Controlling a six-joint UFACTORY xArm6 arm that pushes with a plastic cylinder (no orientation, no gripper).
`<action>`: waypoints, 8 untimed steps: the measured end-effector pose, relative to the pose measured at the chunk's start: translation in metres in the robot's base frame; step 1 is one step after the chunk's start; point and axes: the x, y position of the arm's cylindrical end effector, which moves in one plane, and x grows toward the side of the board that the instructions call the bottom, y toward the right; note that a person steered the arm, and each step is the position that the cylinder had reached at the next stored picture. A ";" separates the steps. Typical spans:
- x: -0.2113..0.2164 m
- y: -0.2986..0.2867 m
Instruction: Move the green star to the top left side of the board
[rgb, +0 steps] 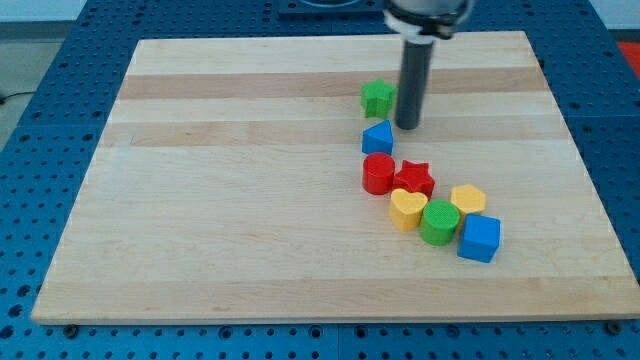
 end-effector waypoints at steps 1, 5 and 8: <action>-0.016 -0.016; -0.020 -0.176; 0.027 -0.243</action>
